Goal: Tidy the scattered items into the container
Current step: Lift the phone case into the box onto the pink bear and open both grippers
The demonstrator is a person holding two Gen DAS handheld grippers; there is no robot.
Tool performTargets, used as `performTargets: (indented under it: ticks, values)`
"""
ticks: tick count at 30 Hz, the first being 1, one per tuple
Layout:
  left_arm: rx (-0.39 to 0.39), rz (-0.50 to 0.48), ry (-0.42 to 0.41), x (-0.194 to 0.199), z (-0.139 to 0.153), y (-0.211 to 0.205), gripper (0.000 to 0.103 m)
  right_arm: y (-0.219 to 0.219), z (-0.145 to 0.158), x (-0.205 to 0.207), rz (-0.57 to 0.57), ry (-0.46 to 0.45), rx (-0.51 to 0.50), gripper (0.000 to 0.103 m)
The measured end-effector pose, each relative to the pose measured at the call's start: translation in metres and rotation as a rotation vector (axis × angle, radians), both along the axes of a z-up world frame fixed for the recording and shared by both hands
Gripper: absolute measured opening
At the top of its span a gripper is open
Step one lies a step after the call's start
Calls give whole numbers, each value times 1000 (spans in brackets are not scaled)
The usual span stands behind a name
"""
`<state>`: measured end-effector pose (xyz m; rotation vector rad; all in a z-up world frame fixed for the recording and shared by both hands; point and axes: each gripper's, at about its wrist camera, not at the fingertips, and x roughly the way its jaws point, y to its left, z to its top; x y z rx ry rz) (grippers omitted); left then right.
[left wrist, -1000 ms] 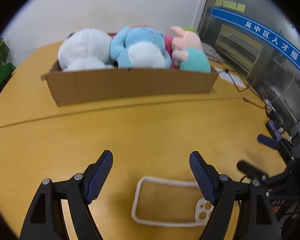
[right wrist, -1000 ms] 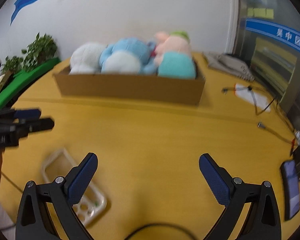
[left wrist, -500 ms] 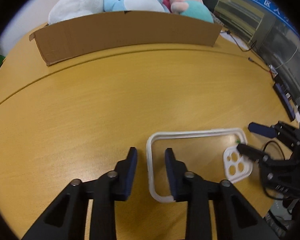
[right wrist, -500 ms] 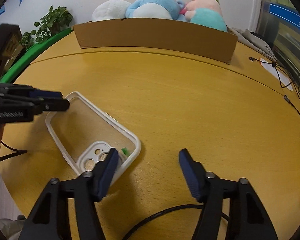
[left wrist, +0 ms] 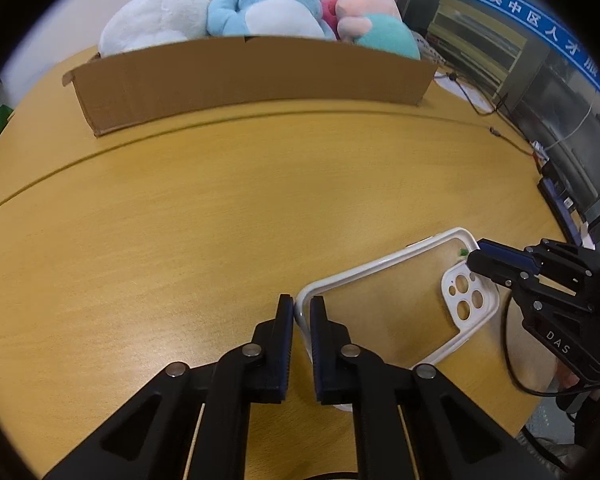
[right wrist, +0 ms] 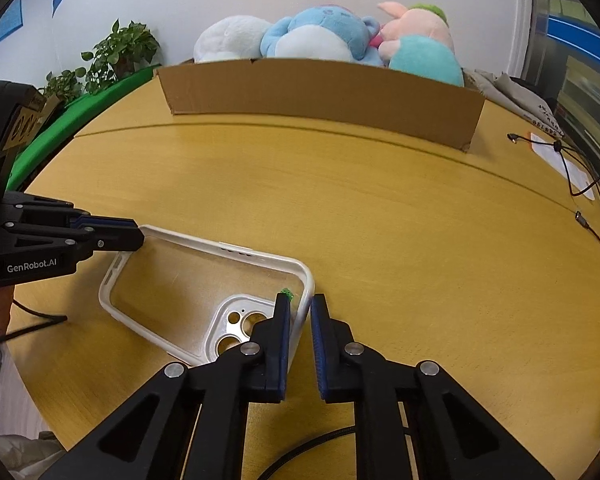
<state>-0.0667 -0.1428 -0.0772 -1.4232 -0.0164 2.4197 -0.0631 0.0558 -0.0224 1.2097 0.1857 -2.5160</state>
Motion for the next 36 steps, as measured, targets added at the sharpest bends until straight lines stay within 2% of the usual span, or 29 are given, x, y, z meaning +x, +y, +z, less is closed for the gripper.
performTargets:
  ticks: [3,6,12,19,24,28,30,33,36]
  values:
    - [33,12,36,-7,22,-6,7,1,16,-8,-4,39,-13,11]
    - [27,21,85,-20,49,-9,7,-1,40,-18,-1,90,-31,10]
    - [49,21,210,-58,120,-18,7,-8,106,-51,12,235,-54,10]
    - [14,1,380,-124,210,-11,7,-9,180,-114,0,387,-88,10]
    - [-5,-18,460,-182,259,-12,7,-9,224,-166,-17,472,-104,10]
    - [0,-30,469,-235,279,-14,7,-9,252,-218,-38,513,-124,10]
    - [-21,-28,480,-263,282,-13,7,-11,259,-247,-53,523,-121,10]
    - [-35,-21,450,-307,267,-12,7,-11,259,-294,-79,498,-130,9]
    - [-13,-14,377,-354,237,-15,7,-11,243,-338,-107,449,-152,9]
